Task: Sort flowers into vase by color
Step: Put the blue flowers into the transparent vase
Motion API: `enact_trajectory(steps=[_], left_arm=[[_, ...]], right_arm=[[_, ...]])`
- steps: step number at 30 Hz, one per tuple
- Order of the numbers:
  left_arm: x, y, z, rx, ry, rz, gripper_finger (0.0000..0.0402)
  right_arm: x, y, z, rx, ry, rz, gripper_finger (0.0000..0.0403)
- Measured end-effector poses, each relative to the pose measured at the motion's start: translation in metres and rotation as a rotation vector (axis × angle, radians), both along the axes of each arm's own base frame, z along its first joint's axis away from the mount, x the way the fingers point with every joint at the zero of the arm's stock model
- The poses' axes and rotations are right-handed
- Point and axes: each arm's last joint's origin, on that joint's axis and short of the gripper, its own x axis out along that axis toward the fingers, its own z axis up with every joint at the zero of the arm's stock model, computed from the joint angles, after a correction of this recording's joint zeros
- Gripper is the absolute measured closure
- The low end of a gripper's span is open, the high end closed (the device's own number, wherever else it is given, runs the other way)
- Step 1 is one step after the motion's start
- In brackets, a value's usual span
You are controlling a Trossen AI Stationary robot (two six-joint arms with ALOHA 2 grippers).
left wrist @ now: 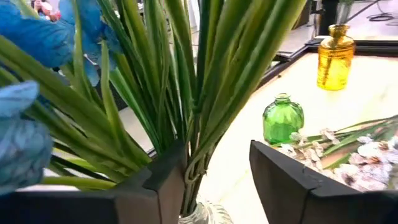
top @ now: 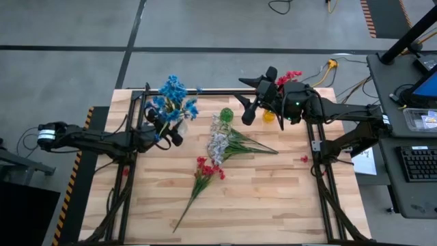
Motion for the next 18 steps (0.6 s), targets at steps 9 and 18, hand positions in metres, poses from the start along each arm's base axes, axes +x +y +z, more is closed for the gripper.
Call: enact_trajectory(steps=[9,18], left_arm=[[0.005,-0.005,0.012,-0.043,0.155,-0.017,0.0205],[0.005,-0.005,0.027,-0.098,0.259,0.005,0.0205]], right_arm=[[0.0,0.0,0.0,0.002,-0.001,0.0,0.0179],[0.0,0.0,0.0,0.002,-0.001,0.0,0.0179]])
